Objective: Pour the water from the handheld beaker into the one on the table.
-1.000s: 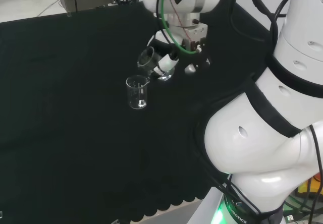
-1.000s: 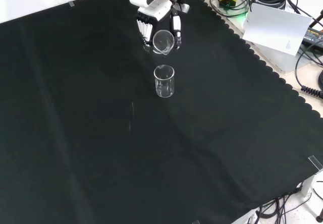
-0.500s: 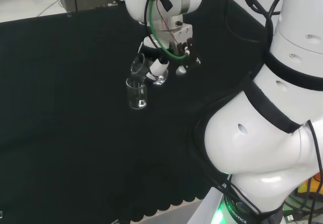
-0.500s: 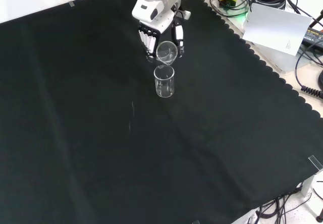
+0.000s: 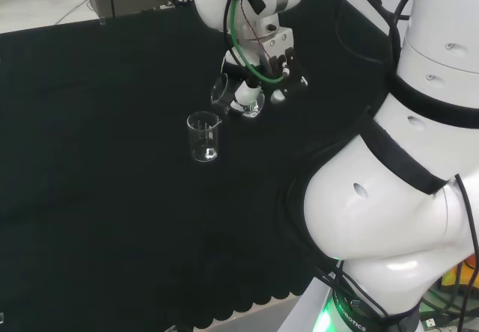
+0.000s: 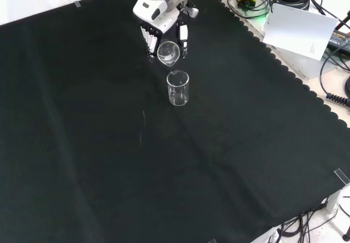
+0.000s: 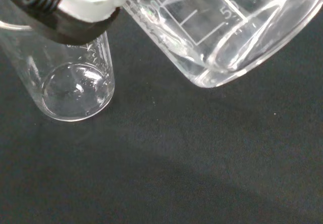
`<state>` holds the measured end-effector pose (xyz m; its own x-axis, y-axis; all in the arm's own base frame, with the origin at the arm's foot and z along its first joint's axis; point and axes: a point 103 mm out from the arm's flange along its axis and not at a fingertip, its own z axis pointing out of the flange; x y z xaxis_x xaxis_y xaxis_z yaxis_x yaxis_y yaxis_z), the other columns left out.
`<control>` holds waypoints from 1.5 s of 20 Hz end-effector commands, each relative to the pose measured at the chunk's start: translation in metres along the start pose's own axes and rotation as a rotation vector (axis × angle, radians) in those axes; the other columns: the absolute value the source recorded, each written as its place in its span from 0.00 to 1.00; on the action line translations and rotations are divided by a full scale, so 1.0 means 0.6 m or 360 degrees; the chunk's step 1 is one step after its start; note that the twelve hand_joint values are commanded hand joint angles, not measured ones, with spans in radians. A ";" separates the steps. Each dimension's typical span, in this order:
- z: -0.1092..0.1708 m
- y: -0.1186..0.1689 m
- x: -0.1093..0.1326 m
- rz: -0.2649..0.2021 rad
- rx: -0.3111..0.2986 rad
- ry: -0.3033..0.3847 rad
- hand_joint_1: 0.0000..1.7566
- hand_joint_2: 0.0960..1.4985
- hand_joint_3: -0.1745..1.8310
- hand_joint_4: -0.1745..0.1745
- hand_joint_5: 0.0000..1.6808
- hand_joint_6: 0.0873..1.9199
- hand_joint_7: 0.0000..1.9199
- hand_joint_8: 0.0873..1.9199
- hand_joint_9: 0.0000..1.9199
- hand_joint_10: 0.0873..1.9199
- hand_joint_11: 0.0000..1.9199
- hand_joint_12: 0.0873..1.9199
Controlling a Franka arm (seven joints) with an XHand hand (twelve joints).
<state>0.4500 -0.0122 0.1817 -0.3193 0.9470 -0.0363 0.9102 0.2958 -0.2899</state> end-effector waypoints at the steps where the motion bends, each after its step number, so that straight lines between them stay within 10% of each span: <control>1: 0.002 0.002 0.009 -0.0024 0.0042 -0.0066 0.67 0.69 0.00 0.49 0.76 0.26 0.75 0.43 0.84 0.31 0.73 0.36; 30: -0.031 0.005 0.040 -0.0025 0.0233 -0.0470 0.66 0.69 0.00 0.53 0.76 0.27 0.74 0.47 0.83 0.31 0.73 0.37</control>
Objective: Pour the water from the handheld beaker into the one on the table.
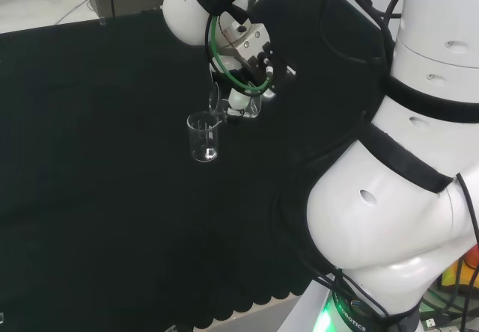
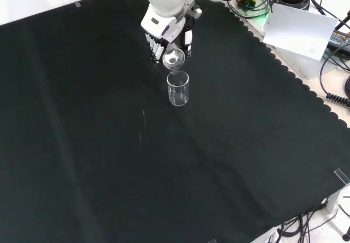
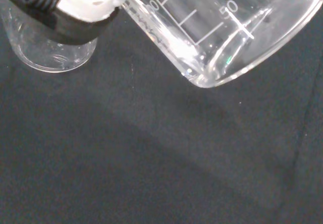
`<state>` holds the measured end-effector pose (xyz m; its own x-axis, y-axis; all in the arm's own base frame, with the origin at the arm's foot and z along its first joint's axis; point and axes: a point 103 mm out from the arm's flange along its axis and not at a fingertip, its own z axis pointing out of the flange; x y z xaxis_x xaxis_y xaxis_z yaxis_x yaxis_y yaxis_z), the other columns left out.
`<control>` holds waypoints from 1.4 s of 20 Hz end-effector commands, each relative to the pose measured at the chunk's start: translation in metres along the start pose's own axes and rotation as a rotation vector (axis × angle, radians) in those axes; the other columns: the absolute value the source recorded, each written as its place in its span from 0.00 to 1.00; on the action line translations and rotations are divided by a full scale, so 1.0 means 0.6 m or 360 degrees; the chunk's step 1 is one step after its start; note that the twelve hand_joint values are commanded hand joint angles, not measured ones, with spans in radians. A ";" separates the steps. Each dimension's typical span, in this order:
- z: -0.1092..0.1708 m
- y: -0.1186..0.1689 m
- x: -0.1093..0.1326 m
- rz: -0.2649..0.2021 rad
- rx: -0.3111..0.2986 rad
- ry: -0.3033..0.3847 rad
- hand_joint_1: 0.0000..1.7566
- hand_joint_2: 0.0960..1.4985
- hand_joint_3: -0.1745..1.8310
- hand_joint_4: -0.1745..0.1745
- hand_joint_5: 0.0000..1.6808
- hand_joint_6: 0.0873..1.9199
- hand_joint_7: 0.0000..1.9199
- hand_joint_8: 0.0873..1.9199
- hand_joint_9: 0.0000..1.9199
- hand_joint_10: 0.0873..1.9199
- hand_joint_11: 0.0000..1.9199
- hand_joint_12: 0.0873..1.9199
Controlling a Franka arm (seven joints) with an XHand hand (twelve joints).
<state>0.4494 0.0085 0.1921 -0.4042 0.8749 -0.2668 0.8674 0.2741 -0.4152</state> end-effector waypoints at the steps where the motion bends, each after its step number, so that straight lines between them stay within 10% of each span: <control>1: -0.014 0.000 0.006 0.0000 0.0030 -0.0072 0.66 0.69 0.00 0.53 0.76 0.27 0.74 0.47 0.83 0.31 0.73 0.37; 28: -0.044 0.007 0.025 0.0005 0.0168 -0.0307 0.66 0.69 0.00 0.51 0.75 0.28 0.73 0.47 0.83 0.32 0.73 0.37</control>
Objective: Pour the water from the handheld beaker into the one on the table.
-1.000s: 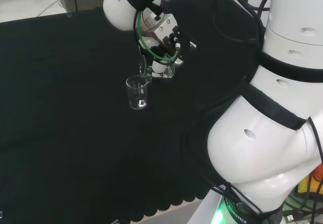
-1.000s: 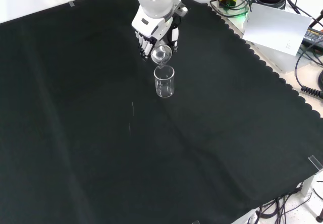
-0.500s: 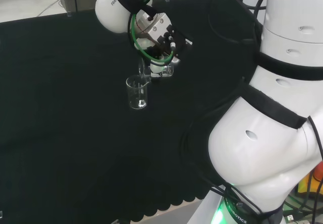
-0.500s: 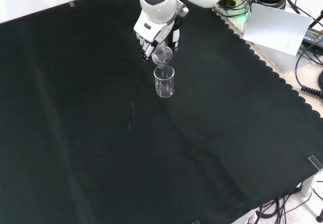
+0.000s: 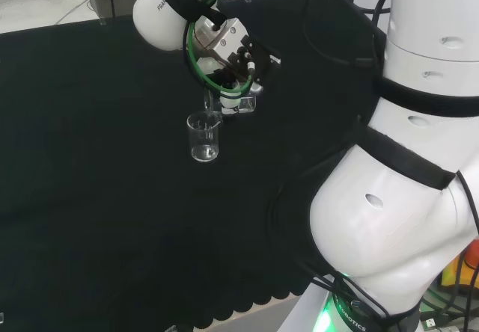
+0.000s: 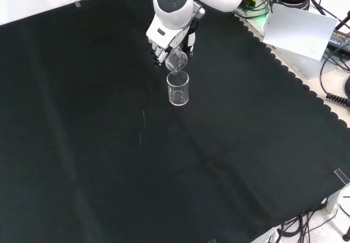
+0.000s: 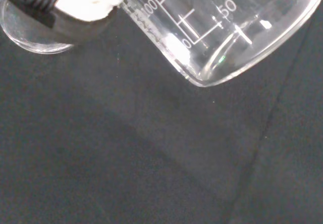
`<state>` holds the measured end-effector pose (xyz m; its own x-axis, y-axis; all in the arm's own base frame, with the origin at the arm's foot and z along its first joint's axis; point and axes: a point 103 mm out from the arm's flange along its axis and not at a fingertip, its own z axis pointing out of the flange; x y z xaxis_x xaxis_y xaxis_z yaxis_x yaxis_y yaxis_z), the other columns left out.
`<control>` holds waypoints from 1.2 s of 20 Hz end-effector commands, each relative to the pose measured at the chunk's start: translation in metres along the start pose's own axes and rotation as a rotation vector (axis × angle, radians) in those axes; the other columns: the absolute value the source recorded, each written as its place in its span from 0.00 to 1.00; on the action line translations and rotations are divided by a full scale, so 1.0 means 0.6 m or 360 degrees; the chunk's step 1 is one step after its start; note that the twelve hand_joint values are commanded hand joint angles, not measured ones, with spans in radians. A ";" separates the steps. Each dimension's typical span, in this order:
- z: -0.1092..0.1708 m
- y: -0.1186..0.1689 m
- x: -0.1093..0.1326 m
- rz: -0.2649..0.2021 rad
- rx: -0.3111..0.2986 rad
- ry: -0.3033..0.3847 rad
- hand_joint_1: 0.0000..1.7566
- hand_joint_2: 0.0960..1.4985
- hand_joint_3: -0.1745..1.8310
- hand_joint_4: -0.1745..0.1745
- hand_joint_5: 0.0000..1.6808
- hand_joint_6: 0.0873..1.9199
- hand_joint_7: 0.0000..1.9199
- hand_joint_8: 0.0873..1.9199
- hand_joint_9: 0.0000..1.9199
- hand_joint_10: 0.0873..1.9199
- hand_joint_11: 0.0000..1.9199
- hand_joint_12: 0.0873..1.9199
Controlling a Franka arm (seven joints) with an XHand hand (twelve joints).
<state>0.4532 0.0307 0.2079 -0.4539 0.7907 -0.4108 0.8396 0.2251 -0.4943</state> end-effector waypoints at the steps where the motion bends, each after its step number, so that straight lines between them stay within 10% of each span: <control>1: -0.006 0.003 0.001 0.0002 0.0017 -0.0040 0.66 0.69 0.00 0.51 0.75 0.28 0.73 0.48 0.83 0.32 0.73 0.37; 9: -0.014 0.007 0.006 0.0012 0.0036 -0.0121 0.66 0.70 0.00 0.51 0.75 0.29 0.73 0.48 0.83 0.32 0.73 0.37; 12: -0.016 0.007 0.008 0.0018 0.0034 -0.0150 0.72 0.69 0.00 0.35 0.73 0.27 0.74 0.24 0.82 0.32 0.72 0.37; 16: -0.020 0.007 0.010 0.0027 0.0033 -0.0186 0.74 0.68 0.00 0.32 0.73 0.25 0.75 0.17 0.82 0.31 0.72 0.36; 20: -0.023 0.009 0.017 0.0028 0.0043 -0.0234 0.67 0.70 0.00 0.48 0.74 0.29 0.74 0.43 0.83 0.31 0.73 0.37; 24: -0.025 0.011 0.022 0.0037 0.0059 -0.0261 0.68 0.70 0.00 0.42 0.73 0.30 0.74 0.38 0.83 0.32 0.72 0.37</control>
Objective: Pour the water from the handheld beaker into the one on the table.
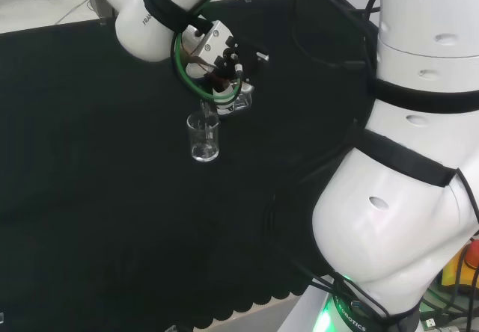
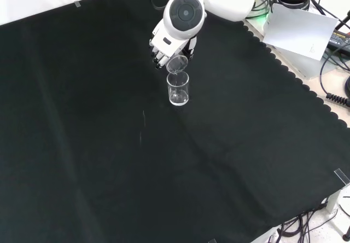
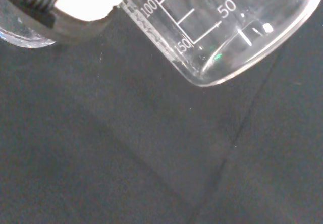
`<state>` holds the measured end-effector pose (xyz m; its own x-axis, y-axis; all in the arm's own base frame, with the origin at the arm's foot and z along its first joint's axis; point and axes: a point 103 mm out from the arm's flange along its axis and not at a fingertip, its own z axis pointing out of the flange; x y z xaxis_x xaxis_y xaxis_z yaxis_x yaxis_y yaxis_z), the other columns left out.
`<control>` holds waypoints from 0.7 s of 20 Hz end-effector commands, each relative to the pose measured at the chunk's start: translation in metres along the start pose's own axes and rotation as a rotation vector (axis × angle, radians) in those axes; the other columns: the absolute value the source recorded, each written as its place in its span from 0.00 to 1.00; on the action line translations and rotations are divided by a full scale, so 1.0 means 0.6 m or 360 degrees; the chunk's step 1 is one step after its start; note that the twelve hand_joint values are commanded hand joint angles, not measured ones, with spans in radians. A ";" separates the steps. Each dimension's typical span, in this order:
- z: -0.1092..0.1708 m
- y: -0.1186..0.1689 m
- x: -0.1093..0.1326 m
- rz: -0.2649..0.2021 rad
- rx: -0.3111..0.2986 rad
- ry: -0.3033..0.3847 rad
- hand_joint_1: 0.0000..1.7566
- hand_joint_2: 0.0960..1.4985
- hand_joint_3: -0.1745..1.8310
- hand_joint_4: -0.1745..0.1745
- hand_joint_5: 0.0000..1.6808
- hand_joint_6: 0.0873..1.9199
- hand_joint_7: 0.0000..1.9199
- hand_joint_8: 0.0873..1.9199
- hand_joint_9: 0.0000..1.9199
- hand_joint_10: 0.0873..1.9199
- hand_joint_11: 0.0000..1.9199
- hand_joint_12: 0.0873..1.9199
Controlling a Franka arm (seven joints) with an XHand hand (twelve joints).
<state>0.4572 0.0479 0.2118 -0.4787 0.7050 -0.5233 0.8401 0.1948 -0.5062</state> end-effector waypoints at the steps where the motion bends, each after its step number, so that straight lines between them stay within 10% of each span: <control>1: -0.004 0.002 0.005 0.0009 0.0017 -0.0041 0.67 0.70 0.00 0.46 0.74 0.30 0.74 0.41 0.83 0.32 0.72 0.37; 14: -0.009 0.008 0.013 0.0035 0.0085 -0.0151 0.66 0.70 0.00 0.49 0.74 0.30 0.73 0.48 0.83 0.32 0.72 0.37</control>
<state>0.4587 0.0576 0.2091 -0.4867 0.6481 -0.5858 0.8367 0.1530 -0.5259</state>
